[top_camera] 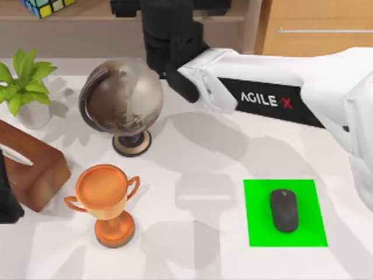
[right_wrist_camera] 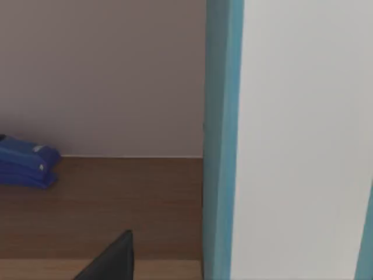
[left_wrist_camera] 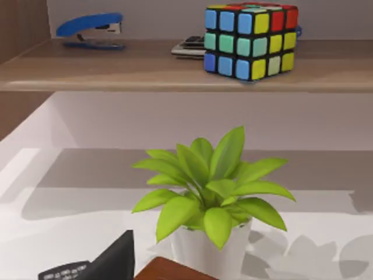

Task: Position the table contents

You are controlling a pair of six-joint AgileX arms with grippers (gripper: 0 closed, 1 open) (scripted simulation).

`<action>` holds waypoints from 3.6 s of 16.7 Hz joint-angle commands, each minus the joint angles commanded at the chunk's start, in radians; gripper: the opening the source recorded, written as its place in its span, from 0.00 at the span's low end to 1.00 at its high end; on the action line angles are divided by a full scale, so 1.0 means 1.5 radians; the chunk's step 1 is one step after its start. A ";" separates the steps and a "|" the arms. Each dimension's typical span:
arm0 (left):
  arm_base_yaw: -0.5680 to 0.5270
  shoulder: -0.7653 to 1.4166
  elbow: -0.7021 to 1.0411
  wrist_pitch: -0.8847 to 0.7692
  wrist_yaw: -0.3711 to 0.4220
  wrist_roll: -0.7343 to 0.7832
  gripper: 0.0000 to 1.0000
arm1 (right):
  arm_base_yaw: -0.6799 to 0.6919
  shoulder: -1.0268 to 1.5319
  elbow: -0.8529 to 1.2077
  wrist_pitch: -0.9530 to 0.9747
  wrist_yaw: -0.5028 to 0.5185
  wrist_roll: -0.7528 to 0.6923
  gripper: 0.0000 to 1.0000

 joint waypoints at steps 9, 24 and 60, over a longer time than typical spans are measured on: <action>0.000 0.000 0.000 0.000 0.000 0.000 1.00 | -0.017 0.042 0.077 -0.034 -0.017 -0.001 1.00; 0.000 0.000 0.000 0.000 0.000 0.000 1.00 | -0.017 0.042 0.077 -0.034 -0.017 -0.001 0.10; 0.000 0.000 0.000 0.000 0.000 0.000 1.00 | -0.047 -0.355 -0.419 0.005 -0.307 0.200 0.00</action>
